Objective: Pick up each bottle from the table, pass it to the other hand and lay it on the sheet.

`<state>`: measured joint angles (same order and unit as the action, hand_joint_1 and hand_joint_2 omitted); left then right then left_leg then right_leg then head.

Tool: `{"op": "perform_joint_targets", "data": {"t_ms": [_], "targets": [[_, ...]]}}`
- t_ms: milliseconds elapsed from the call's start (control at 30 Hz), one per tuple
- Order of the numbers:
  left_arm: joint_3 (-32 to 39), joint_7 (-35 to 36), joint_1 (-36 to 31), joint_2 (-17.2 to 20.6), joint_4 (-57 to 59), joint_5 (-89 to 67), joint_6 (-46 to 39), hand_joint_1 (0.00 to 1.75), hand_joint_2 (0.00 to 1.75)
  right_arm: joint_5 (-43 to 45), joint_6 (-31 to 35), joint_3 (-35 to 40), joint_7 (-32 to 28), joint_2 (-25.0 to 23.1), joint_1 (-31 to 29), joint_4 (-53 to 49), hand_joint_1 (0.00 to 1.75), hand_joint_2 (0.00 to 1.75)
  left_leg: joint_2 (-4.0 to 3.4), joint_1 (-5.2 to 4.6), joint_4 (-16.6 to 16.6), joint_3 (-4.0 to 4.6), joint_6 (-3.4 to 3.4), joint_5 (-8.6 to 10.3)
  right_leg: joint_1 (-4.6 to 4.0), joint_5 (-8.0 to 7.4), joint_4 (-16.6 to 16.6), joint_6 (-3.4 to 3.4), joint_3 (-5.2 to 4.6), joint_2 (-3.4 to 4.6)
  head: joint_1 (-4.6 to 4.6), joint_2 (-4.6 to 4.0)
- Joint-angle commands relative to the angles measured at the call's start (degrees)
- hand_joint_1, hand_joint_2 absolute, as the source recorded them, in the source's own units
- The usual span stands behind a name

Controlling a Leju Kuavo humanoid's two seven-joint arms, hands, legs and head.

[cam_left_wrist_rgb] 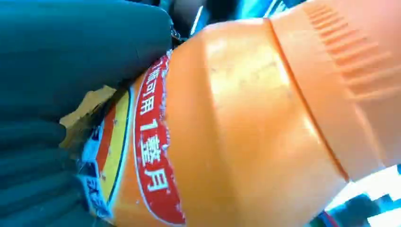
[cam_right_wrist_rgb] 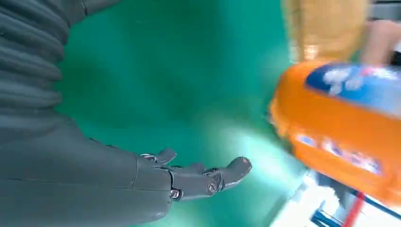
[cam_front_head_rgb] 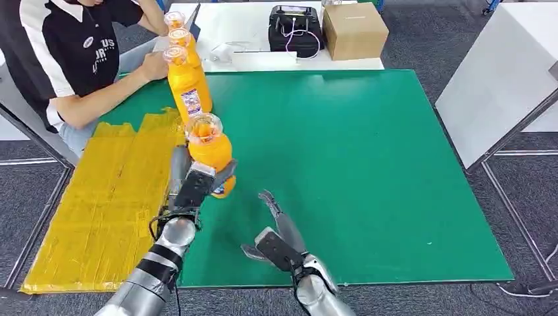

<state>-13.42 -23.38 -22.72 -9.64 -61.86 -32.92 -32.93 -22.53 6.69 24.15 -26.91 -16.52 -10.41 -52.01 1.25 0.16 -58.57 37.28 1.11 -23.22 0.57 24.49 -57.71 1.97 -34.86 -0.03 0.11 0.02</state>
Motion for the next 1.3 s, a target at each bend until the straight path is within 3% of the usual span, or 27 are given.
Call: {"op": "perform_joint_targets", "data": {"t_ms": [33,133,200,433,500,567,600,633,767,833,1167,1300], "targets": [[9.4,5.0,-1.6,2.4,-1.2,-21.5,-7.1,1.75,1.75,1.7,-0.2,0.2,0.3,4.7,6.3,-20.1,0.0,1.75,-0.2,0.07,0.0,-0.36,-0.03,-0.16,-0.09,0.08,0.1,-0.05,0.4,0.09,-0.02,0.0],[13.8,6.4,-3.0,2.4,0.1,-31.7,-7.1,1.75,1.75,3.7,-0.2,-0.2,-0.5,5.0,7.2,-23.4,0.0,1.75,-0.18,0.07,0.0,-0.25,-0.06,-0.11,-0.09,0.05,0.1,-0.05,0.28,0.05,-0.02,0.0],[15.5,9.6,-4.0,4.5,0.5,-45.1,-7.1,1.75,1.75,6.8,-1.5,0.5,-1.4,5.3,7.9,-26.7,0.0,1.75,-0.12,0.03,0.0,-0.07,-0.05,-0.04,-0.03,0.01,0.0,-0.04,0.06,0.03,0.0,0.0],[15.0,9.5,-4.9,5.5,2.7,-47.1,-7.1,1.75,1.75,7.2,-1.6,1.3,-1.5,5.6,7.9,-28.1,0.0,1.75,-0.13,0.05,0.0,-0.2,-0.06,-0.07,-0.06,0.03,0.1,-0.05,0.2,0.02,0.0,0.0],[11.7,13.8,-5.6,7.9,4.4,-55.7,-7.1,1.75,1.75,8.1,-1.7,3.1,-2.0,6.4,7.3,-28.8,0.0,1.75,-0.15,0.11,0.0,-0.41,-0.08,-0.15,-0.13,0.1,0.2,-0.08,0.45,-0.01,0.02,0.0],[-7.0,31.1,-8.9,17.9,10.0,-57.1,-7.1,1.75,1.75,8.6,-1.9,4.9,-2.1,7.4,6.5,-29.3,0.0,1.75,-0.22,0.07,0.0,-0.29,-0.08,-0.1,-0.08,0.04,0.1,-0.07,0.27,0.1,-0.02,0.0],[-5.2,29.6,-9.2,16.5,13.0,-56.3,-7.1,1.75,1.75,8.9,-1.6,5.7,-1.9,7.8,6.1,-29.4,0.0,1.75,-0.25,0.11,0.1,-0.46,-0.1,-0.15,-0.13,0.07,0.1,-0.09,0.46,0.09,0.0,0.0],[-3.2,28.0,-9.3,15.7,15.3,-56.5,-7.1,1.75,1.75,8.9,-1.7,5.5,-2.0,7.5,6.2,-29.4,0.0,1.75,0.0,-0.01,0.1,-0.1,-0.04,0.01,0.0,0.01,0.0,-0.02,0.1,-0.08,0.0,0.0],[0.7,25.5,-9.9,14.9,21.3,-57.0,-7.1,1.75,1.75,9.4,-2.1,6.6,-1.6,8.1,5.5,-29.4,0.0,1.75,-0.38,0.13,0.1,-0.59,-0.12,-0.14,-0.14,0.03,0.2,-0.11,0.55,0.2,-0.02,0.0],[2.3,24.1,-12.4,14.6,27.1,-56.4,-7.1,1.75,1.75,10.7,-1.8,8.2,-1.9,8.9,4.4,-28.4,0.0,1.75,-0.18,0.07,0.1,-0.43,-0.07,-0.11,-0.1,0.06,0.2,-0.06,0.44,0.05,0.0,0.0],[2.2,25.0,-11.0,14.3,26.1,-57.0,-7.1,1.75,1.75,10.9,-1.9,8.0,-1.9,8.9,4.5,-28.7,0.0,1.75,-0.16,0.15,0.0,-0.33,-0.12,-0.1,-0.13,0.07,0.1,-0.07,0.36,0.06,0.0,0.0],[3.3,24.6,-10.6,12.8,31.3,-55.6,-7.1,1.75,1.75,11.0,-2.1,9.3,-1.8,9.2,4.3,-29.8,0.0,1.75,-0.17,0.13,0.0,-0.27,-0.11,-0.07,-0.1,0.04,0.1,-0.06,0.29,0.08,0.0,0.0]]}}
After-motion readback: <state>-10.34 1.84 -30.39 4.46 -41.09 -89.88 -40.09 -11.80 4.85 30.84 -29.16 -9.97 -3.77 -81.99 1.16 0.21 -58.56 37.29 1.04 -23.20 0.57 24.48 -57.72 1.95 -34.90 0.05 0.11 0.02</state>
